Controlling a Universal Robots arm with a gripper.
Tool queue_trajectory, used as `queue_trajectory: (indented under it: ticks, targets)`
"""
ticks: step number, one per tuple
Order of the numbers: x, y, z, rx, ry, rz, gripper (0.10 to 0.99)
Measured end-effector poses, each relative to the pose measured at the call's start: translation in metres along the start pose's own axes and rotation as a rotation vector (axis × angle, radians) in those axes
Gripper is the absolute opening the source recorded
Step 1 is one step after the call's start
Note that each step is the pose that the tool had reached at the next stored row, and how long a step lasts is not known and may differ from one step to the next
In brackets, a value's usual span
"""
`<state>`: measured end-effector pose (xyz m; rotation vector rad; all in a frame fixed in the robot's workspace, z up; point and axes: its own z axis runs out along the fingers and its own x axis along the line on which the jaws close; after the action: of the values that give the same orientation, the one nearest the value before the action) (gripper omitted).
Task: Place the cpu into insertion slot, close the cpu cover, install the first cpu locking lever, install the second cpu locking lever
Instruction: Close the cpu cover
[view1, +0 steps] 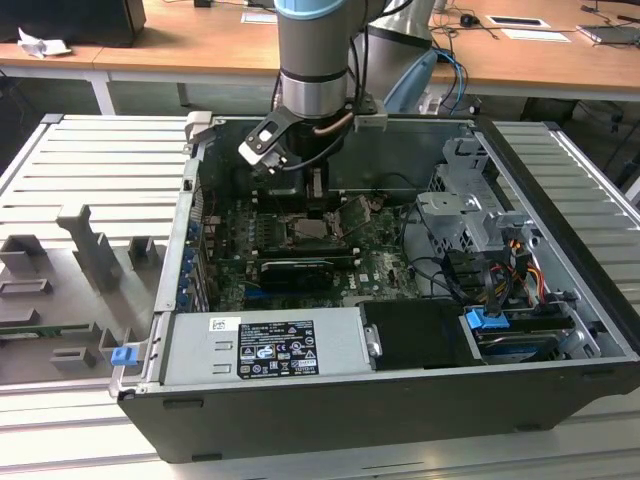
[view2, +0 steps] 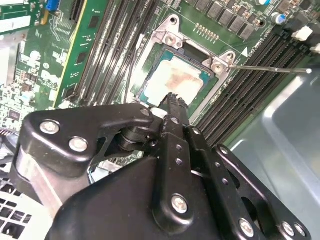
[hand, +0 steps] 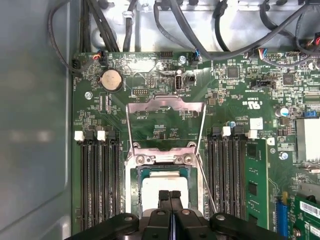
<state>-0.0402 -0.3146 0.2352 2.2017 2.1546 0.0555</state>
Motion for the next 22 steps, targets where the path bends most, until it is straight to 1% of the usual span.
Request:
queue_trajectory:
  ticks: [4, 6, 7, 8, 9, 13, 15, 16, 17, 20, 22]
  targets:
    - [0.0, 0.0046, -0.0006, 0.009, -0.0005, 0.0, 0.106]
    - [0.0, 0.005, -0.0035, 0.009, -0.0003, 0.0, 0.106]
    - [0.0, 0.0053, -0.0079, 0.009, -0.0003, 0.0, 0.106]
    - [-0.0002, 0.0058, -0.0157, 0.009, -0.0002, 0.0, 0.106]
    - [-0.0002, 0.0062, -0.0207, 0.009, -0.0002, 0.0, 0.106]
    - [-0.0006, 0.0076, -0.0213, 0.009, -0.0004, 0.0, 0.106]
    - [-0.0005, 0.0112, -0.0211, 0.01, -0.0005, 0.0, 0.106]
    - [-0.0005, 0.0147, -0.0208, 0.01, -0.0004, 0.0, 0.106]
    - [-0.0005, 0.0156, -0.021, 0.01, -0.0009, 0.0, 0.106]
    - [-0.0005, 0.0168, -0.0262, 0.014, -0.0016, 0.0, 0.106]
    - [-0.0004, 0.0206, -0.0261, 0.016, -0.0016, 0.0, 0.106]
